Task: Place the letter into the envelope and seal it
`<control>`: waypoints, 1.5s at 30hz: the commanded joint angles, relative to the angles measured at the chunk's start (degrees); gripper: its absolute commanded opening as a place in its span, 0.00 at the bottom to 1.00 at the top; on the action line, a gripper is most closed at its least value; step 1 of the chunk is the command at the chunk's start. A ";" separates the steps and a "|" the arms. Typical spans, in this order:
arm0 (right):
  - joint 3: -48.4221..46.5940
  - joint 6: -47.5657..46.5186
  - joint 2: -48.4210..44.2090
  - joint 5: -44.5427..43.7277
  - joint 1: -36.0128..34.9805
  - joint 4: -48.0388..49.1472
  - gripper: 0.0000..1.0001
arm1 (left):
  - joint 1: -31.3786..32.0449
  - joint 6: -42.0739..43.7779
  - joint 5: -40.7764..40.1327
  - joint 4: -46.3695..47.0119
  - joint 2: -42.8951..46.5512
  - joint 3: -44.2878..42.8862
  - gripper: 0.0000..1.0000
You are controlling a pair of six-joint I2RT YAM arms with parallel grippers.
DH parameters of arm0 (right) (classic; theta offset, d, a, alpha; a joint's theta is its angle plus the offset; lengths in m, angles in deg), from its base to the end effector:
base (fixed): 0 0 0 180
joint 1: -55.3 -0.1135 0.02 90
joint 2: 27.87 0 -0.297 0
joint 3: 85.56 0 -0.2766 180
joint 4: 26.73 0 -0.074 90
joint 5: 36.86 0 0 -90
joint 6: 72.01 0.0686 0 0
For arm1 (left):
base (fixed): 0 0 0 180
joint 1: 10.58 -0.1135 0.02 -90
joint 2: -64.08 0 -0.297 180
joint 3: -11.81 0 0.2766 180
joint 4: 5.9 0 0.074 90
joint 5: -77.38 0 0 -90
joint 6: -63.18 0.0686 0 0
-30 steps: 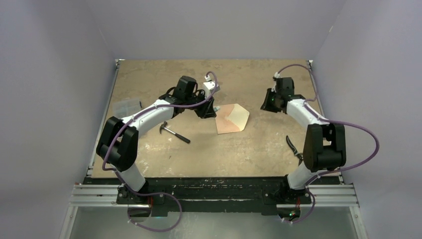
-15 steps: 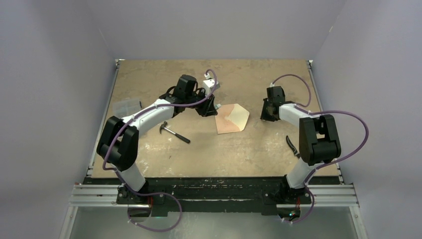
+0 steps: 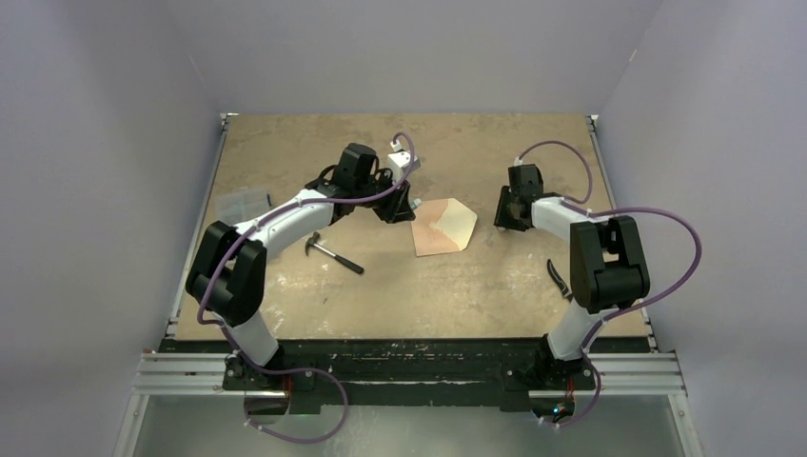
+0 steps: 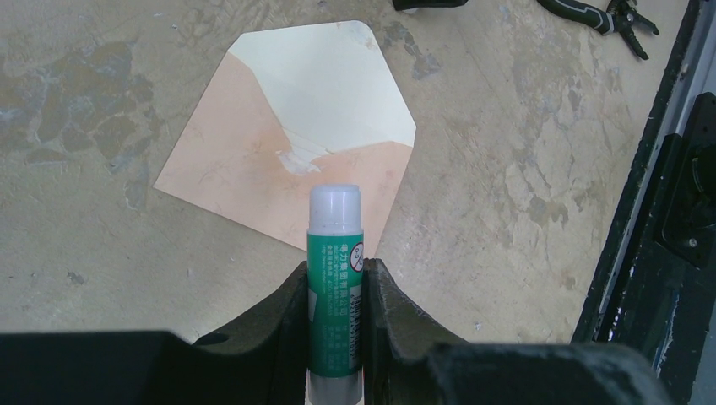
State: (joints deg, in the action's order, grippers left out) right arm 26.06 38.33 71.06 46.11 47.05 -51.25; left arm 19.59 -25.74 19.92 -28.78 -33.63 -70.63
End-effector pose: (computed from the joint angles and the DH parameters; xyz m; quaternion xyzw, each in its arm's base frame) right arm 0.3829 0.0470 0.1498 0.1186 0.9449 0.0173 0.3047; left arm 0.3535 -0.2482 0.2535 0.3505 0.7985 -0.3493 0.3430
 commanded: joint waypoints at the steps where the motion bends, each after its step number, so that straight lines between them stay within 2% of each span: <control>1: -1.84 -1.65 2.49 -1.86 -0.27 -4.88 0.40 | 0.15 0.08 -0.36 0.51 -0.63 -2.16 0.00; 4: -2.81 -2.30 3.86 -1.34 -0.48 -6.61 0.41 | 0.15 0.19 -0.25 0.25 -0.94 -2.31 0.00; 8: -2.46 -1.96 4.49 -1.68 -0.92 -6.26 0.35 | 0.13 -0.35 0.31 0.67 -1.16 -2.32 0.00; 11: -2.74 -1.75 3.86 -2.00 -1.06 -6.49 0.35 | 0.15 -0.37 0.09 0.68 -1.17 -2.34 0.00; 14: -4.20 -1.50 2.77 -0.72 -1.08 -6.85 0.41 | 0.15 -0.63 -0.85 1.07 -1.17 -2.51 0.00; 17: -6.80 -0.03 1.11 2.29 -1.07 -7.21 0.54 | 0.15 -3.34 -1.45 2.73 -1.17 -2.44 0.00; 20: -9.70 1.76 -0.03 3.35 -1.07 -8.34 0.62 | 0.15 -6.38 -2.14 5.44 -1.02 -2.06 0.00; 27: -14.64 3.48 -6.09 3.93 -1.07 -8.13 0.66 | 0.14 -14.55 -4.05 16.74 1.78 0.10 0.00; 30: -14.91 3.28 -10.94 8.71 -1.07 -3.23 0.66 | 0.15 -18.76 -3.03 22.10 2.96 0.71 0.00; 33: -12.49 5.24 -16.44 21.01 -1.07 7.84 0.68 | 0.15 -22.67 -1.59 28.06 3.39 1.02 0.00; 37: -6.56 20.42 -18.77 38.23 -1.26 28.65 0.74 | 0.15 -26.63 -0.60 33.44 3.40 0.55 0.00; 40: -5.20 30.13 -18.46 39.74 -2.72 36.77 0.73 | 0.15 -27.70 0.98 35.82 3.26 -0.10 0.00; 45: -10.24 30.03 -15.34 38.56 -5.43 32.07 0.74 | 0.14 -26.93 3.66 35.73 1.80 -1.55 0.00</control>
State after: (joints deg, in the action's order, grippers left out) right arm 19.19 63.51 53.55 80.74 43.42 -21.83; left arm 19.59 -51.38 20.40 2.57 -32.52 -69.73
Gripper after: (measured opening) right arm 0.735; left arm 0.215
